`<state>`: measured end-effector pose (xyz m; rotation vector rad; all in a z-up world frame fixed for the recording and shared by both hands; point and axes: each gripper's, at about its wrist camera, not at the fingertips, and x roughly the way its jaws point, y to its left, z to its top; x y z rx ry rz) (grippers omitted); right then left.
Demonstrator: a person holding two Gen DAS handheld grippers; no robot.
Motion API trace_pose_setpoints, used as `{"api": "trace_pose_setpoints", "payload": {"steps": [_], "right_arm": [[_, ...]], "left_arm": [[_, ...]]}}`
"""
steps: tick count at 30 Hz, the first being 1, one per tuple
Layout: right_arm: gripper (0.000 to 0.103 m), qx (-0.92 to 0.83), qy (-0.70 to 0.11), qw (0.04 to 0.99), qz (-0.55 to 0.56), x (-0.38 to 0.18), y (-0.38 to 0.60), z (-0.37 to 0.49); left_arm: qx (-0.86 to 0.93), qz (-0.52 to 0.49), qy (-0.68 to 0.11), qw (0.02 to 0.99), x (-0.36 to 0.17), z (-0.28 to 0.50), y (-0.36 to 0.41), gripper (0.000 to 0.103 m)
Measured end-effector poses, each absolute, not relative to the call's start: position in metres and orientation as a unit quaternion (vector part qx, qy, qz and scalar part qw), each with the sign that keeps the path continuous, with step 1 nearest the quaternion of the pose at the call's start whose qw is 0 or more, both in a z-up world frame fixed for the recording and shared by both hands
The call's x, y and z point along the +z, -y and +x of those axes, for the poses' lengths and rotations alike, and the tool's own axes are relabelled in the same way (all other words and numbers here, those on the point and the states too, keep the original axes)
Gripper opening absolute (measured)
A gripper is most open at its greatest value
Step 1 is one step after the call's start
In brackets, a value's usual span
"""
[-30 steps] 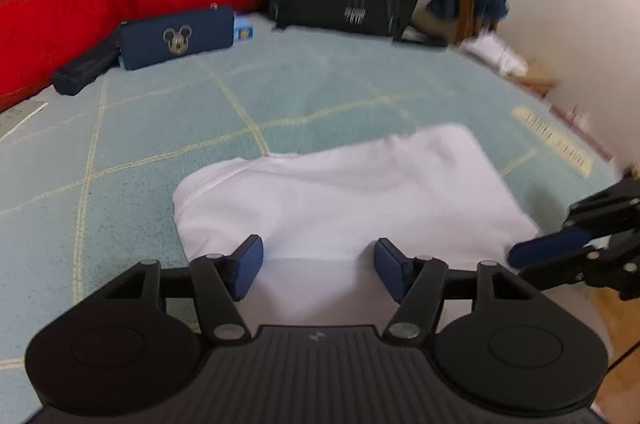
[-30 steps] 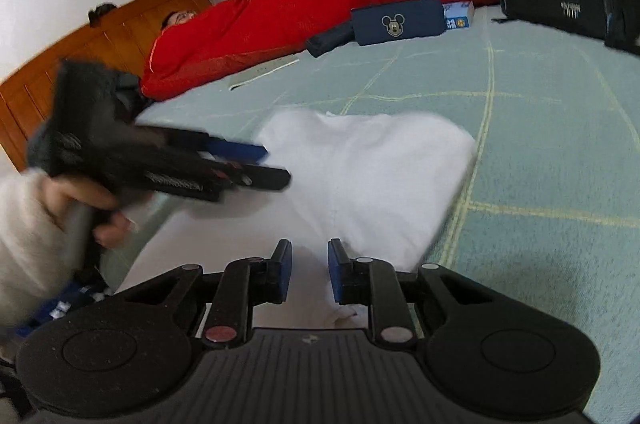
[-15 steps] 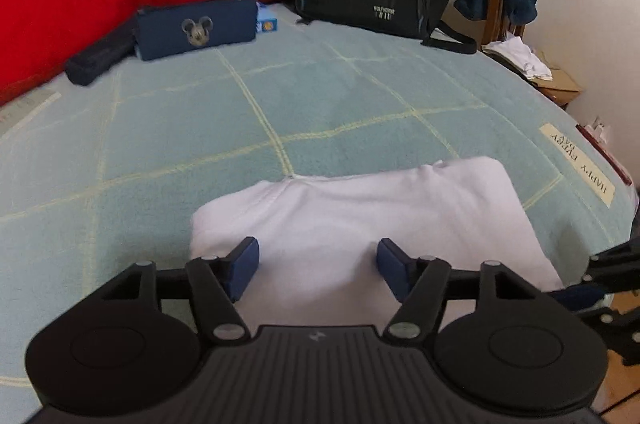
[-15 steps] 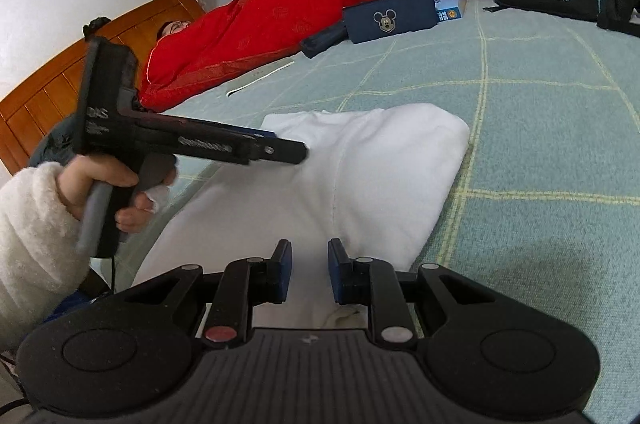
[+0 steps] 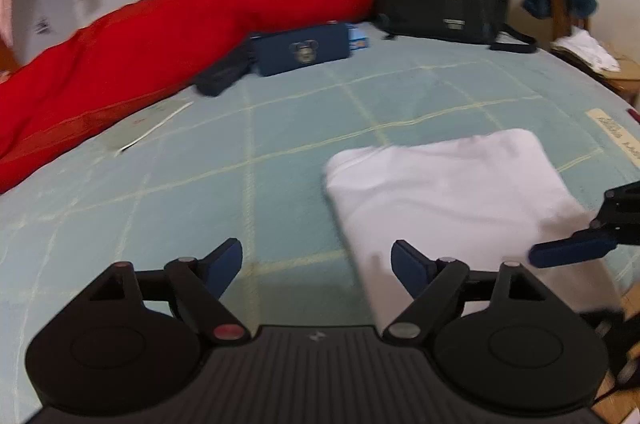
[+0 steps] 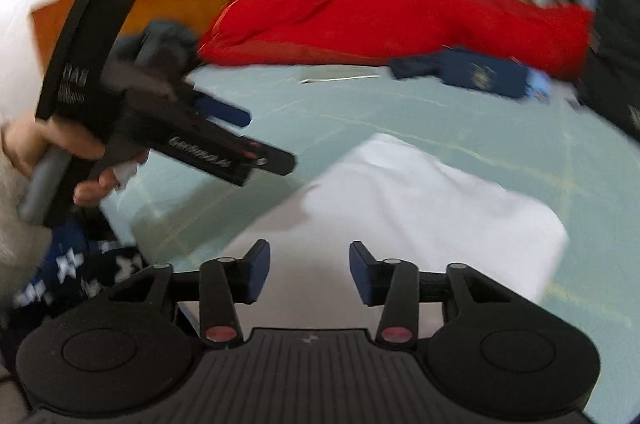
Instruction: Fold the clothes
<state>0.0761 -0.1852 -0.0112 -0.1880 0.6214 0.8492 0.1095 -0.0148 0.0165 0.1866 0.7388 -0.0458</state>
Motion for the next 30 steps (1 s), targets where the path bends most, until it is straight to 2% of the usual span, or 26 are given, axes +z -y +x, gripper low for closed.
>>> {"api": "trace_pose_setpoints", "payload": {"steps": [5,11,15,22,30], "right_arm": [[0.054,0.412,-0.301,0.846,-0.158,-0.032,0.139,0.074],[0.056,0.371,-0.309,0.849,-0.216,-0.038,0.145,0.057],[0.064,0.340,-0.303,0.872,-0.178,-0.023,0.179,0.055],[0.064,0.289,-0.328,0.894,-0.096,-0.037,0.220,0.085],[0.066,0.295,-0.328,0.895,-0.060,-0.053,0.229,0.082]], "left_arm": [[-0.013,0.057,-0.371,0.927,0.008,0.088,0.001,0.083],[-0.030,0.057,-0.375,0.925,0.000,0.071,0.007,0.083],[-0.064,0.053,-0.371,0.925,-0.001,0.067,0.019,0.083],[-0.134,0.073,-0.360,0.920,-0.003,0.083,0.058,0.083],[-0.128,0.061,-0.404,0.904,-0.037,0.105,0.067,0.084]]}}
